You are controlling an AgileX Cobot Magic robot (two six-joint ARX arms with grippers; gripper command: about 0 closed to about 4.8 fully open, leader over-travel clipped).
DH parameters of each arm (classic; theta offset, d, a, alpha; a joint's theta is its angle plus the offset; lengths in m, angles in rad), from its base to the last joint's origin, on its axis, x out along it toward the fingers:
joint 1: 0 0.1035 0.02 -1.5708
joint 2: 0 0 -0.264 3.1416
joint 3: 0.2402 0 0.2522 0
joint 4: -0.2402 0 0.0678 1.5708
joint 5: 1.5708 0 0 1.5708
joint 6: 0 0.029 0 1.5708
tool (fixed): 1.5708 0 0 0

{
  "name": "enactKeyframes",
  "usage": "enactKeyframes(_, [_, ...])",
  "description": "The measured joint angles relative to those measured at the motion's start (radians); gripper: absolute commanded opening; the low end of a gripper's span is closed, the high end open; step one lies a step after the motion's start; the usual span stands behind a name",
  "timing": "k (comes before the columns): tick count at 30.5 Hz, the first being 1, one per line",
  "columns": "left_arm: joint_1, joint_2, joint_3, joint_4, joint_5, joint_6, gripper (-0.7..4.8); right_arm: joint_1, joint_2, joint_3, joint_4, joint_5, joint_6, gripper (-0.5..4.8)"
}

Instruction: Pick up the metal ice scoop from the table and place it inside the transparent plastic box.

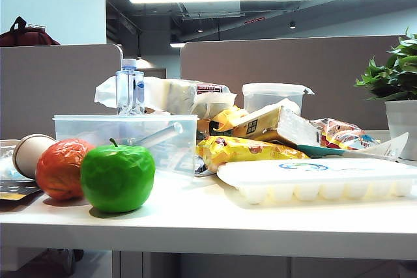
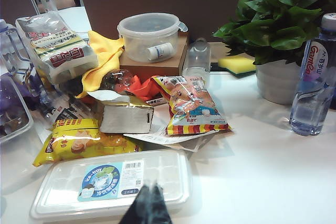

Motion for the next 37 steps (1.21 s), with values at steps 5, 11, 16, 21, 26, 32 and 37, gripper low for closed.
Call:
enactKeyframes(5, [0.019, 0.000, 0.000, 0.000, 0.001, 0.000, -0.05, 0.000, 0.000, 0.000, 0.000, 0.000, 0.000, -0.01])
enactKeyframes(11, [0.089, 0.000, 0.000, 0.000, -0.002, 0.000, -0.05, 0.000, 0.000, 0.000, 0.000, 0.000, 0.000, -0.01])
enactKeyframes(16, [0.088, 0.000, 0.000, 0.000, -0.002, 0.000, -0.05, 0.000, 0.000, 0.000, 0.000, 0.000, 0.000, -0.01])
enactKeyframes(21, [0.088, 0.000, 0.000, 0.000, -0.002, 0.000, -0.05, 0.000, 0.000, 0.000, 0.000, 0.000, 0.000, -0.01])
enactKeyframes(26, [0.088, 0.000, 0.000, 0.000, -0.002, 0.000, -0.05, 0.000, 0.000, 0.000, 0.000, 0.000, 0.000, -0.01])
enactKeyframes(32, [0.088, 0.000, 0.000, 0.000, -0.002, 0.000, -0.05, 0.000, 0.000, 0.000, 0.000, 0.000, 0.000, -0.01])
enactKeyframes(37, [0.088, 0.000, 0.000, 0.000, -0.002, 0.000, -0.05, 0.000, 0.000, 0.000, 0.000, 0.000, 0.000, -0.01])
